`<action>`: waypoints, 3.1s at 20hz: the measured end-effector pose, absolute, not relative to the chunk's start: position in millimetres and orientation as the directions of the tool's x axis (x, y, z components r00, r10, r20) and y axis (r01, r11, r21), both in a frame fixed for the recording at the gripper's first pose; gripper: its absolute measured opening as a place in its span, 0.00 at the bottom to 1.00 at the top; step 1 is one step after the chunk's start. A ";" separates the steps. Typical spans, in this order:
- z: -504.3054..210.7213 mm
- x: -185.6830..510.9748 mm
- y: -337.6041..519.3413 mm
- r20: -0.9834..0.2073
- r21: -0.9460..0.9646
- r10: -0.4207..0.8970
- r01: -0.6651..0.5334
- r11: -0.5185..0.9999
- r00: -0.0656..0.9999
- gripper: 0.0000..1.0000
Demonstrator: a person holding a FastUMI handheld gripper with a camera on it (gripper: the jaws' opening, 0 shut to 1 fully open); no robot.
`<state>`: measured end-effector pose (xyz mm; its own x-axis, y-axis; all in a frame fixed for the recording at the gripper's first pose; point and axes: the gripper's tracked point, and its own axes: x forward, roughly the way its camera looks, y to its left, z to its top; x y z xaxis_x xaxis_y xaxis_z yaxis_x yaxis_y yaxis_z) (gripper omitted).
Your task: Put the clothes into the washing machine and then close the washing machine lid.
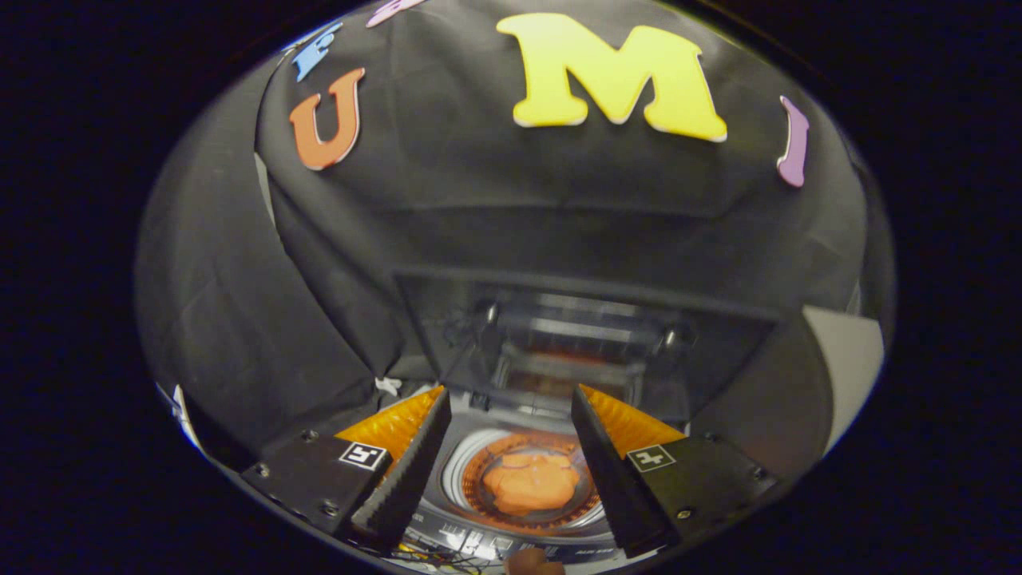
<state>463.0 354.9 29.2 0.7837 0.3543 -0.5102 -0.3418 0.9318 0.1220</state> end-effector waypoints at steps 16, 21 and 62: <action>31.4 581.9 335.0 -0.565 0.125 0.236 -0.201 0.972 0.791 0.94; 31.3 577.9 335.4 -0.521 0.168 0.271 -0.214 0.962 0.810 0.95; -28.3 382.4 324.1 -0.441 0.143 0.323 -0.290 0.946 0.837 0.91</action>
